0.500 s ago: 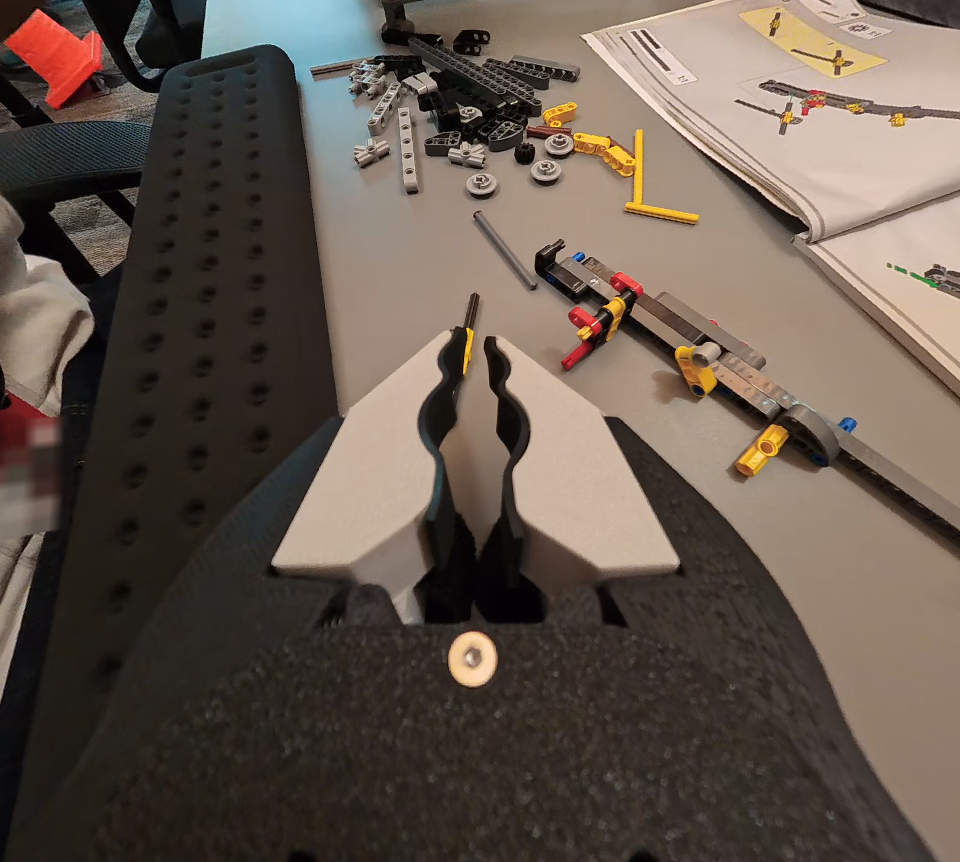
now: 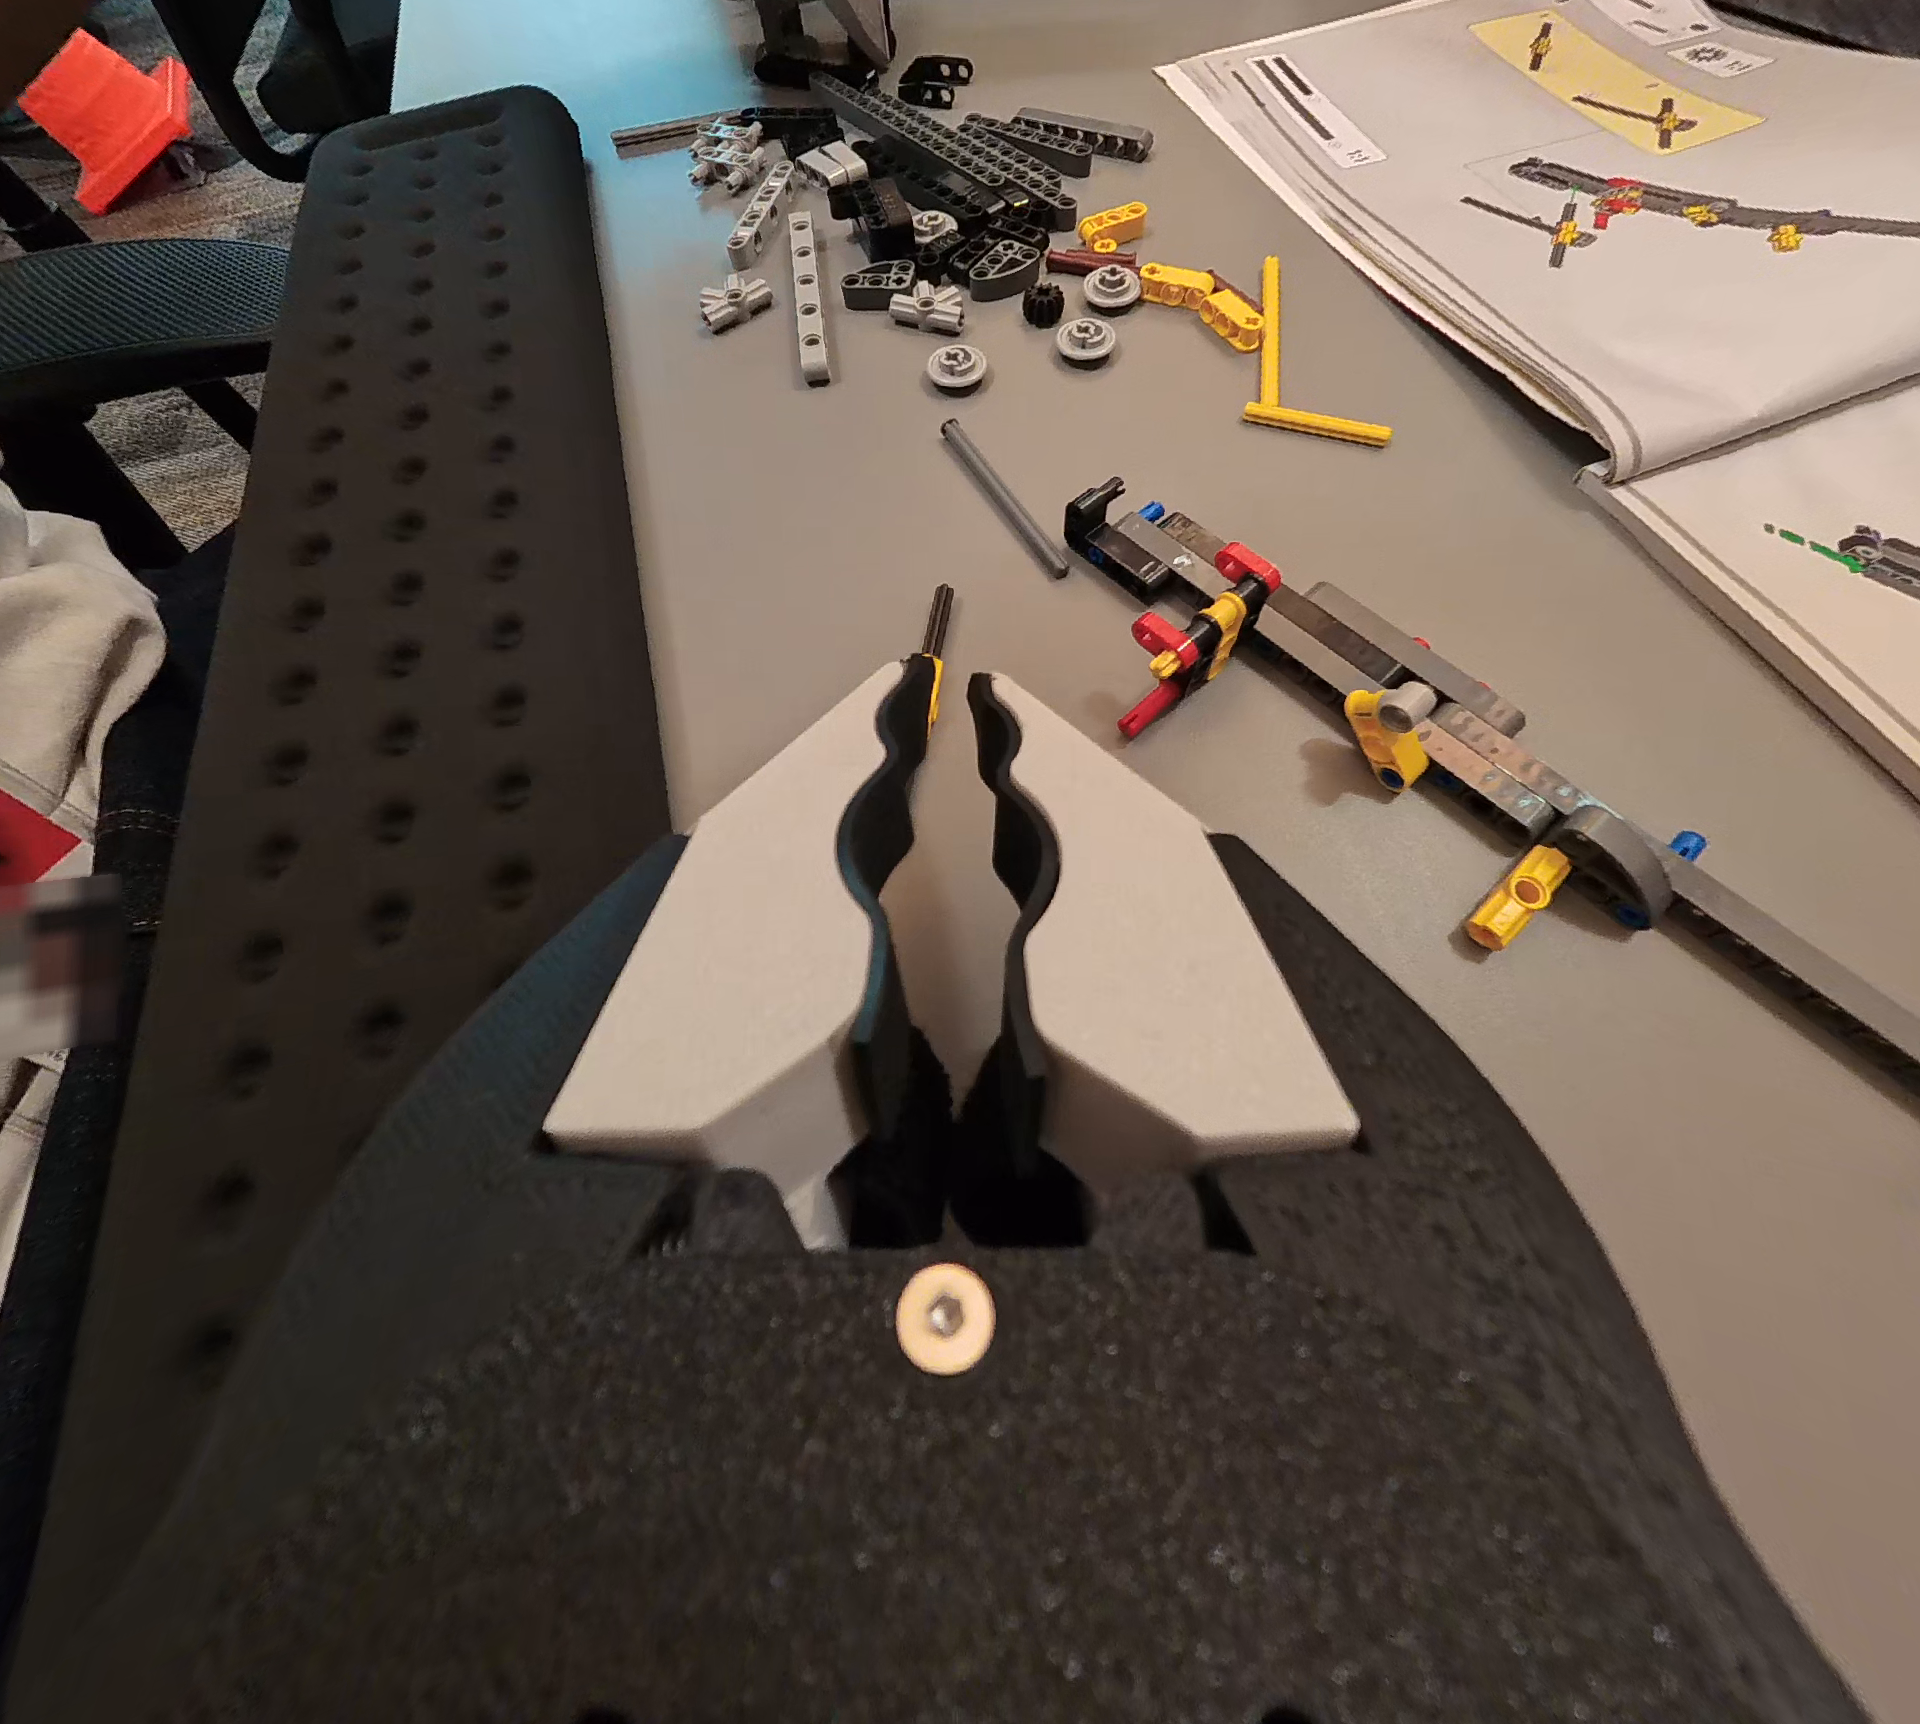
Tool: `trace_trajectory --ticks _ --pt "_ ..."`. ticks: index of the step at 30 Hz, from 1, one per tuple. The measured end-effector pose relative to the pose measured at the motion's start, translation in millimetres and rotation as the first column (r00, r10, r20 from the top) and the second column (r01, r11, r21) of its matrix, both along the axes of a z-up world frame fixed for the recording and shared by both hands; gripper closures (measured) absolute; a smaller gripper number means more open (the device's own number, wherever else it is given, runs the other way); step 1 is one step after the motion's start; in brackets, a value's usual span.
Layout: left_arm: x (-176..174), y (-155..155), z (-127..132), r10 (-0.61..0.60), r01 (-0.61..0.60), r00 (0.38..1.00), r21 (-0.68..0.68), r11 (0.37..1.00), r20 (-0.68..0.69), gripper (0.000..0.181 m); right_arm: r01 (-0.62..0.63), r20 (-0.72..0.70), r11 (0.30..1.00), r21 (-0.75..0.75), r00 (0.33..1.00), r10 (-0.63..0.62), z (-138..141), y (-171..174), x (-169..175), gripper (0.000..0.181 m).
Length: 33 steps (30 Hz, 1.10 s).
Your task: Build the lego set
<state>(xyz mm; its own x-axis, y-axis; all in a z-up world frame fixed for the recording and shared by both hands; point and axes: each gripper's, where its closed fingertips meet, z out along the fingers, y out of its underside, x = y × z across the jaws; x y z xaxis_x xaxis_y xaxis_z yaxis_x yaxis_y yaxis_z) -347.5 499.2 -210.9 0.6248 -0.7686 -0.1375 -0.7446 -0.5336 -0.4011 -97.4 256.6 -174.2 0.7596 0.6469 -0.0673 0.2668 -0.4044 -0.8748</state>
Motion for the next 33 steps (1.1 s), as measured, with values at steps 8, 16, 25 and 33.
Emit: trace_trajectory --ticks 8,16,25,33 --pt "0.8 -0.7 -0.5 0.03 -0.029 0.998 -0.009 1.0 0.063 0.163 -0.005 0.007 1.0 0.0 1.0 0.005 -0.7 -0.5 -0.9 0.174" --pt "2.2 -5.1 -1.2 0.032 -0.03 0.996 -0.021 0.999 0.081 0.156 -0.005 0.005 1.0 -0.001 1.0 0.005 -0.6 -0.6 -0.7 0.174" --pt "12.1 -4.7 49.0 -0.025 0.001 0.993 0.199 0.98 0.115 0.146 0.108 0.064 0.987 0.12 0.991 -0.116 19.7 4.0 6.5 0.174" --pt "129.0 -116.9 68.5 -0.4 0.337 0.817 0.218 0.916 0.415 0.147 0.608 0.014 0.794 -0.001 0.794 -0.607 35.4 -65.2 86.6 0.169"
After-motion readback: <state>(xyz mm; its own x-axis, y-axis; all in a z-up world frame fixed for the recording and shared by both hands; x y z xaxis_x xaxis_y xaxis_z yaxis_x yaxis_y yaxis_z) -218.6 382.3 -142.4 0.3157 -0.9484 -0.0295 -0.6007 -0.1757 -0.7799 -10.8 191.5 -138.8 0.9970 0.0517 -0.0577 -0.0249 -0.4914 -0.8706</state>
